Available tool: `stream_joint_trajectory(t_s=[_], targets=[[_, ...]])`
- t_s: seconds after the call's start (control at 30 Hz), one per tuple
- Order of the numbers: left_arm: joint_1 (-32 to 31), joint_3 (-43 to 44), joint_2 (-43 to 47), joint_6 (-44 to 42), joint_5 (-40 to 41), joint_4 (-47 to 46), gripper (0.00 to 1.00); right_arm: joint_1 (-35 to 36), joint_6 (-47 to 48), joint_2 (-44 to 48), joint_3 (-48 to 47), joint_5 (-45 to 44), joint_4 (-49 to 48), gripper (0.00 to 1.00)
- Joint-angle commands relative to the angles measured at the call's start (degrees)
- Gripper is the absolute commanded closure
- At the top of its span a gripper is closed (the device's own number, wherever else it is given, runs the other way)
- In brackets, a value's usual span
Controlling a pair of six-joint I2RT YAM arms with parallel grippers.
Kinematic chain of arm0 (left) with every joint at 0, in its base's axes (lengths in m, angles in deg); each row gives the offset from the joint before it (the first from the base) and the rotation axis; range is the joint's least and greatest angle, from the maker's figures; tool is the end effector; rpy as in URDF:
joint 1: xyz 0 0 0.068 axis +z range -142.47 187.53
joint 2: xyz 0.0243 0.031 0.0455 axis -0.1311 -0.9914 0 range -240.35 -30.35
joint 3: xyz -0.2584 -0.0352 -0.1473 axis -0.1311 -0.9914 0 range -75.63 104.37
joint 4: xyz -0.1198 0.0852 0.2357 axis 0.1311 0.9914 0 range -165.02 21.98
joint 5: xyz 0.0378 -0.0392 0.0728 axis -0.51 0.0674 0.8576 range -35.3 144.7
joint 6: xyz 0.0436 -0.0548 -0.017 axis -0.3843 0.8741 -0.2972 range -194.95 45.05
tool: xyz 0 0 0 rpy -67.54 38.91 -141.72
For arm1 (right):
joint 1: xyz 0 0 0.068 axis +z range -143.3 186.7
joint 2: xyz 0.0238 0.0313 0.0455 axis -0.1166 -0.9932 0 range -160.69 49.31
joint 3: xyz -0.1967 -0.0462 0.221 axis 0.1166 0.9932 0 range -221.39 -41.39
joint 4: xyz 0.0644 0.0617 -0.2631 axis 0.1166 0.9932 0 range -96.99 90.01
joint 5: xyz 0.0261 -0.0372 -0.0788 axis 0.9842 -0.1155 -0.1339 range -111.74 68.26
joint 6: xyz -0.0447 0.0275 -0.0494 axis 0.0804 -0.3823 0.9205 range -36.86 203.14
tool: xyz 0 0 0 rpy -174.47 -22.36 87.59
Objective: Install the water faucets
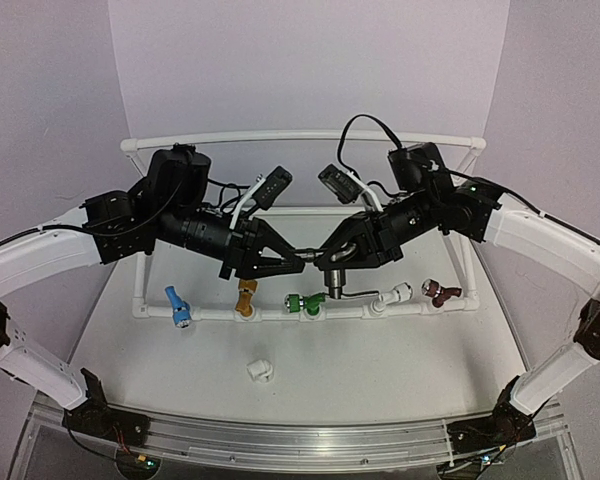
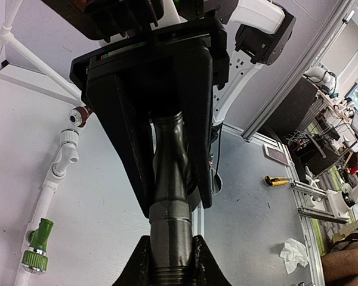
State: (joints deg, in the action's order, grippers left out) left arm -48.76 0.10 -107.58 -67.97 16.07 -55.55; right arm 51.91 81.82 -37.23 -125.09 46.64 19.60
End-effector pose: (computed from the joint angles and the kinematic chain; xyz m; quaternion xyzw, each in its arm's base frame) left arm 0.1533 -0.2968 0.4078 0.4948 0.6285 -0.5125 0.3122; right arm 0.2080 0.2881 0.4041 -0.5298 0.5567 0.6105 0.1915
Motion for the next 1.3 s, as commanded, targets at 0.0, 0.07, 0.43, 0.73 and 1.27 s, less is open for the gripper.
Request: stream_joint_trajectory(t_s=[0.0, 0.07, 0.43, 0.73, 1.27], targets=[[0.1, 1.3, 0.7, -1.3, 0.2, -4.7, 1.0, 0.3, -0.8, -0.9, -2.3, 0.9, -1.1, 0.76], [0.1, 1.3, 0.8, -1.3, 0.2, -4.8, 1.0, 0.3, -0.8, -0.9, -2.3, 0.8, -1.1, 0.82], [0.1, -0.9, 3.3, -1.1, 5.6, -2.4, 0.58, 0.1, -0.4, -0.5, -2.2, -1.5, -1.0, 1.0], [0.1, -5.2, 10.3, 3.8, 21.1, 9.8, 0.0, -3.9, 0.8, 3.1, 1.3, -6.2, -0.4, 1.0], [-6.6, -6.3, -0.6, 5.8, 32.4, 35.2, 0.06, -12.2, 5.6, 12.1, 10.8, -14.3, 3.7, 1.0]])
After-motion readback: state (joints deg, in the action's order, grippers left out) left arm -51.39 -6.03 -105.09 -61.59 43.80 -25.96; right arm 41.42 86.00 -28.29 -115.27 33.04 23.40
